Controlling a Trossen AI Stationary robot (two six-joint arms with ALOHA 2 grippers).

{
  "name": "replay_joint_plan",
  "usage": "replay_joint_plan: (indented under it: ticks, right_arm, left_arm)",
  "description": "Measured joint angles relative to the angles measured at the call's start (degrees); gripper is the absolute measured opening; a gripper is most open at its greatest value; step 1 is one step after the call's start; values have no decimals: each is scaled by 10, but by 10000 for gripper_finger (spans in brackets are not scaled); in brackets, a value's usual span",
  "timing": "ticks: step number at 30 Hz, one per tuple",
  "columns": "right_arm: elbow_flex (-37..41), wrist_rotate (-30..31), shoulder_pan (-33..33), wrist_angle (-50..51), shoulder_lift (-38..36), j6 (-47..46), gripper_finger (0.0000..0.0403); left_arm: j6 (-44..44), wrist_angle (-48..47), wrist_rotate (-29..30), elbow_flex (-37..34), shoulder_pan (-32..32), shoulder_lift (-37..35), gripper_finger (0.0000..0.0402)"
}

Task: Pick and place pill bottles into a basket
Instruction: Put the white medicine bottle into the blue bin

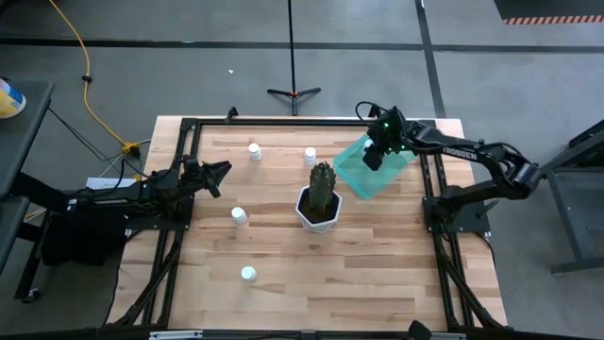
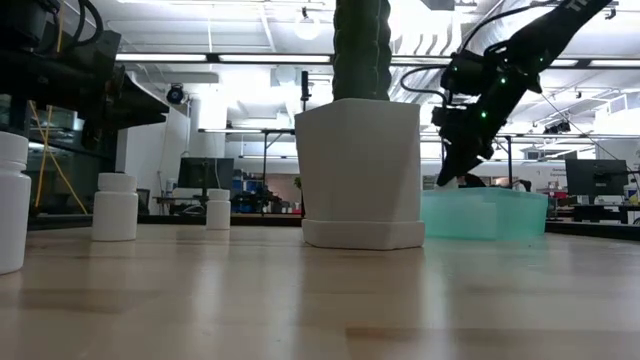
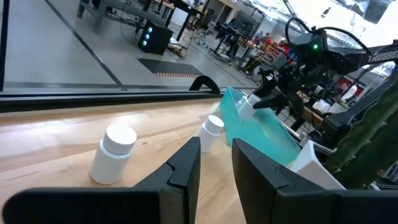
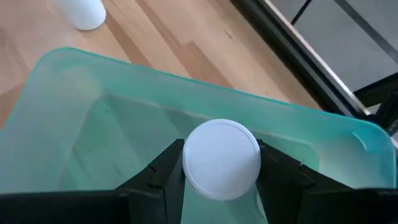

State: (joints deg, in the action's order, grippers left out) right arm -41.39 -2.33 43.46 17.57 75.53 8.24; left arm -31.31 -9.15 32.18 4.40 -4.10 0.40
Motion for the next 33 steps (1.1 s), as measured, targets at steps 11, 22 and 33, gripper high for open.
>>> replay_joint_plan:
  ticks: [11, 22, 33]
  right_arm:
    - [27, 21, 0, -50, 1, -27, 149]
    - [27, 5, 0, -58, 37, -23, 154]
    - [27, 1, 0, -60, 43, -34, 192]
  left_arm:
    - [0, 0, 10, 0, 0, 0, 127]
    - [0, 0, 10, 0, 0, 0, 127]
    - [0, 0, 10, 0, 0, 0, 127]
